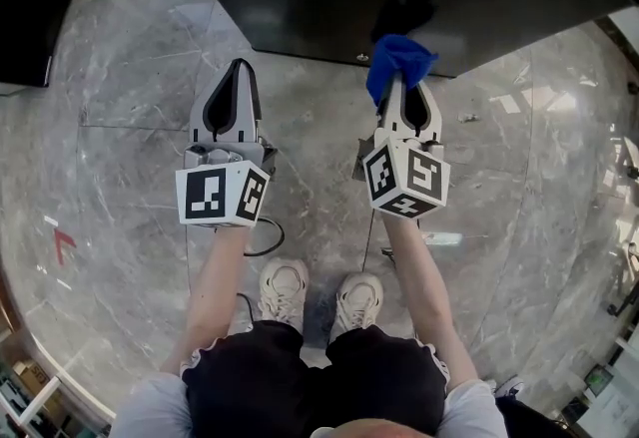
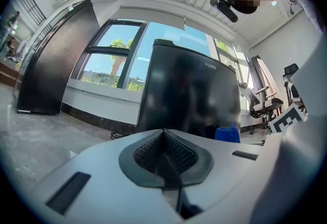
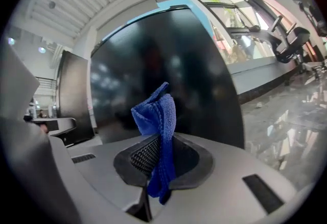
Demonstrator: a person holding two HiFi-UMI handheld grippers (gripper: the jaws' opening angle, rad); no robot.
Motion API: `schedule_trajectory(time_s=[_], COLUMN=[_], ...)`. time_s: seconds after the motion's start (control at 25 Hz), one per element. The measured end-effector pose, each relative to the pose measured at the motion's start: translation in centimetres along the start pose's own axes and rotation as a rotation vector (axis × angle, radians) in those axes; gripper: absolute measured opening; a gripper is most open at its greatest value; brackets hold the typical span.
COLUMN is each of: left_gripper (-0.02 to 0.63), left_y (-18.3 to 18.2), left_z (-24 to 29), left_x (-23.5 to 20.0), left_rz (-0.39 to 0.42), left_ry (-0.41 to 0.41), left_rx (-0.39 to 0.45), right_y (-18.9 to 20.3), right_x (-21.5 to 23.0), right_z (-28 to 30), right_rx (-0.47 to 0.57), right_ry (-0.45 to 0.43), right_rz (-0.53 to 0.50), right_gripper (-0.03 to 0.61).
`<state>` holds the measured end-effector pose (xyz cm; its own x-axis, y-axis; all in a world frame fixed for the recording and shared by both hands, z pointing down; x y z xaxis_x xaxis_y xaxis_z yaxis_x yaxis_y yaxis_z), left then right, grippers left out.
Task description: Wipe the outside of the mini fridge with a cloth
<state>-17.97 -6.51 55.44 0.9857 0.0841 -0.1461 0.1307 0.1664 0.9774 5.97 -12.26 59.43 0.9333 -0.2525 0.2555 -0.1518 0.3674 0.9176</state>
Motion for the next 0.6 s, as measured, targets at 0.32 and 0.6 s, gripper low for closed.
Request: schedule_trajectory(time_s=[0.32,0.6], left_gripper=[0.005,0.005], left_y=[-0.3,0.7], left_z=[-0.6,-1.1], left_x=[-3.2,-8.2], left_rz=[-0.029,-0.054], left_ry=[-0.054,-0.129], left_rx=[0.022,-0.002], right_y=[2.9,5.3], right_x=[-9.6,-17.0], right_z=[3.5,7.7], right_rx=[-0.024,-0.016], right_ry=[-0.249,-0.364], right_rz=[-0.123,-0.301], right_gripper=[0.060,0.060])
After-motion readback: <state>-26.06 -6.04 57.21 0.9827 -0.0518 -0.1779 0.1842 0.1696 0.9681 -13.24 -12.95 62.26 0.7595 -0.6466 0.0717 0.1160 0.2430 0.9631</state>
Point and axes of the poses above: the fingertips, and each gripper's own axes: z forward along the fingers, x to its right, y out of its underside, the point moved 7 cm from there along -z, backward along the fingers, and after that the axes turned 9 degrees about -x, right-handed, at the moved point
